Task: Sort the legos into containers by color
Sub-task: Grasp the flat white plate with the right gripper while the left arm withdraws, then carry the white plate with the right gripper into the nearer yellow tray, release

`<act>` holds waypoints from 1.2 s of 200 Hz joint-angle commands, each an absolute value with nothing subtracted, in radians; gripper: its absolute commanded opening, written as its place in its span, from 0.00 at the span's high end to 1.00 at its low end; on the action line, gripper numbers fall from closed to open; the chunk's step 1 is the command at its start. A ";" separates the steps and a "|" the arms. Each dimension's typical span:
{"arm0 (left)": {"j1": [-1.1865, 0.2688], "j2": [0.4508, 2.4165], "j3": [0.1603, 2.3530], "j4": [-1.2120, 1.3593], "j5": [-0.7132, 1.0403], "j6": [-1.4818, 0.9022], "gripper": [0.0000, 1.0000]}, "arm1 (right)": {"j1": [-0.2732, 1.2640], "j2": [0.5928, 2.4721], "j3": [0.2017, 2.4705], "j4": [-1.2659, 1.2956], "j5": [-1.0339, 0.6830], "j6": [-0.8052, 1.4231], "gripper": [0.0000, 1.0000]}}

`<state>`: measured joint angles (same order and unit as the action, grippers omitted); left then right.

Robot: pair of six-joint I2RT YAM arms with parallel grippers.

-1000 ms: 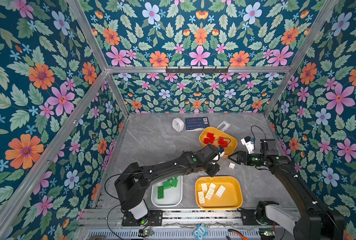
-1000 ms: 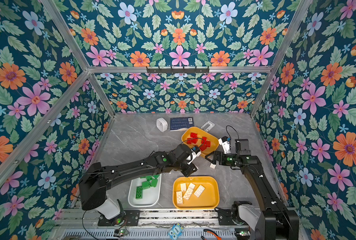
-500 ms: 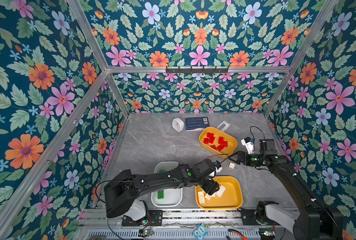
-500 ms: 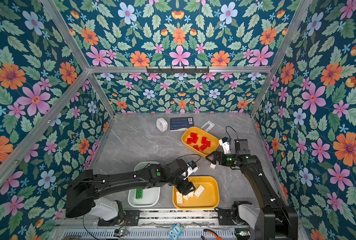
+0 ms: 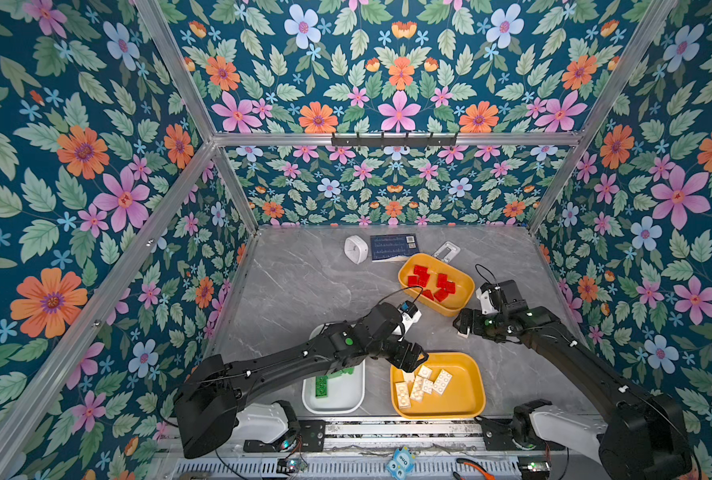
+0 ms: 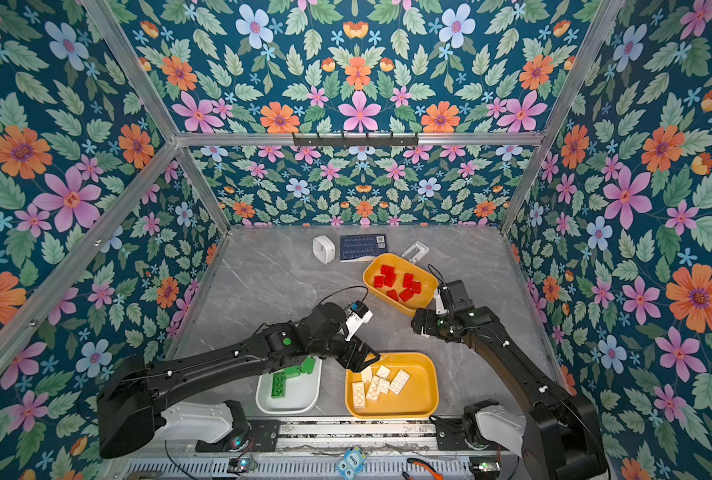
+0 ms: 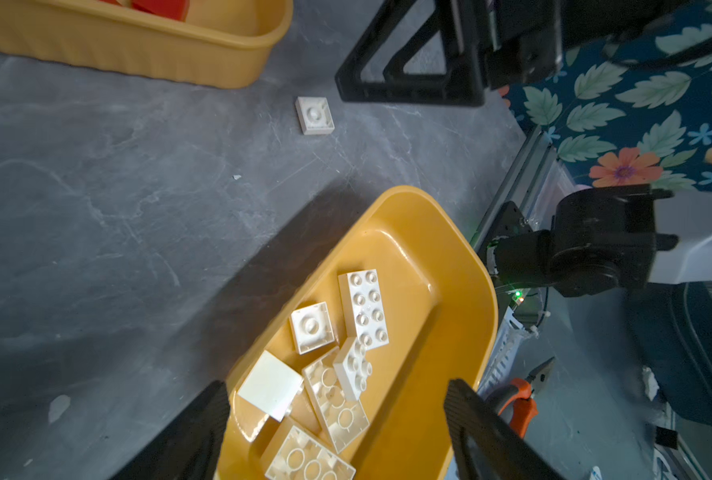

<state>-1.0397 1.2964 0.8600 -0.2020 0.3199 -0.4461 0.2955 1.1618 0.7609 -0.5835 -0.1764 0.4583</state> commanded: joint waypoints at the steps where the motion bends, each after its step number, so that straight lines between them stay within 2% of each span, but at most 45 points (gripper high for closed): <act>1: -0.997 1.260 0.842 -0.139 0.369 -0.486 0.15 | 0.316 1.190 0.765 -0.605 0.003 0.609 0.16; 58: -0.912 1.207 0.794 -0.064 0.416 -0.525 0.15 | 0.343 1.295 0.777 -0.531 0.081 0.693 0.32; 128: -0.886 1.211 0.776 -0.056 0.426 -0.517 0.15 | 0.394 1.477 0.833 -0.487 0.126 0.703 0.40; 154: -0.872 1.210 0.776 -0.069 0.426 -0.508 0.15 | 0.402 1.519 0.832 -0.486 0.130 0.714 0.46; 178: -0.861 1.210 0.771 -0.067 0.432 -0.507 0.15 | 0.406 1.550 0.824 -0.468 0.122 0.720 0.47; 240: -0.842 1.215 0.767 -0.070 0.444 -0.499 0.15 | 0.406 1.583 0.818 -0.463 0.126 0.714 0.66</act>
<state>-0.8494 1.2137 0.7673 -0.0818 0.4274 -0.5159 0.4057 1.5745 0.8200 -0.4656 0.1226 0.7067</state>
